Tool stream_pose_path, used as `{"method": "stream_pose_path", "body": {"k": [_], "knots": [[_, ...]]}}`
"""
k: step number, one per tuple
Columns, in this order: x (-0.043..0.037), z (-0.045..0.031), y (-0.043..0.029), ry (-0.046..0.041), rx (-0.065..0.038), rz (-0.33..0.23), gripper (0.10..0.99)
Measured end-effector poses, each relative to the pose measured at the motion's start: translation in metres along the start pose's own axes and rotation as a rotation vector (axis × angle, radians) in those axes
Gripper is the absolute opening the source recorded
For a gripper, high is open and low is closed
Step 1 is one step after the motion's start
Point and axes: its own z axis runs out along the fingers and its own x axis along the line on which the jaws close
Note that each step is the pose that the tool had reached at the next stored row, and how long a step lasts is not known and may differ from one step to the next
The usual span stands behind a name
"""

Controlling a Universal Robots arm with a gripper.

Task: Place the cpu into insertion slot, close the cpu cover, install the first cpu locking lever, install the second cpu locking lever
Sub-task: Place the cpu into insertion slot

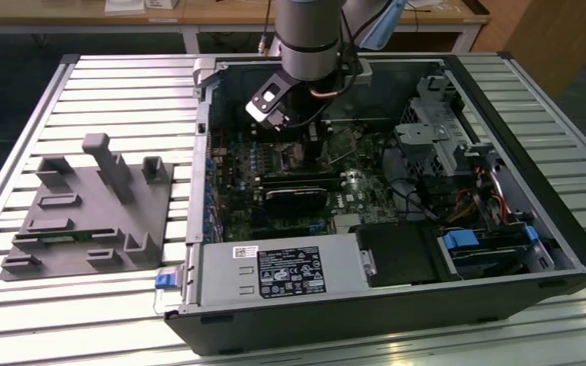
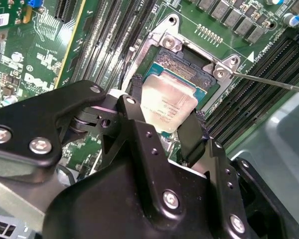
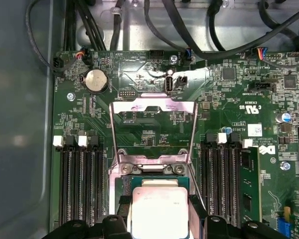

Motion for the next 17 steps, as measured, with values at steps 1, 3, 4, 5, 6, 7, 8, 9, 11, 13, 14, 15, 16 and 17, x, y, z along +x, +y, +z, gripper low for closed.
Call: {"method": "stream_pose_path", "body": {"k": [1,3,4,5,6,7,8,9,11,13,14,15,16,17], "knots": [[0.0,0.0009,-0.0005,0.0002,0.0,-0.002,0.533],[0.0,0.0026,-0.0018,0.0005,0.0,-0.005,0.533],[0.0,0.0034,-0.0026,0.0004,0.0,-0.006,0.533],[0.0001,0.0042,-0.0032,0.0005,0.0,-0.006,0.533],[0.0001,0.005,-0.0037,0.0005,0.0,-0.007,0.533],[0.0002,0.0058,-0.0039,0.0006,0.0,-0.007,0.533],[0.0004,0.0067,-0.0039,0.0006,0.0,-0.007,0.533],[0.0006,0.0073,-0.004,0.0008,0.0,-0.007,0.533],[0.0013,0.0083,-0.0041,0.0013,0.0,-0.007,0.533],[0.0027,0.0091,-0.0042,0.0018,0.0,-0.007,0.533],[0.0037,0.0095,-0.0042,0.0019,0.0,-0.007,0.533],[0.0046,0.0098,-0.0043,0.0018,0.0,-0.007,0.533],[0.0052,0.0101,-0.0043,0.0019,0.0,-0.007,0.533],[0.0055,0.0106,-0.0044,0.0021,0.0,-0.007,0.533]]}}
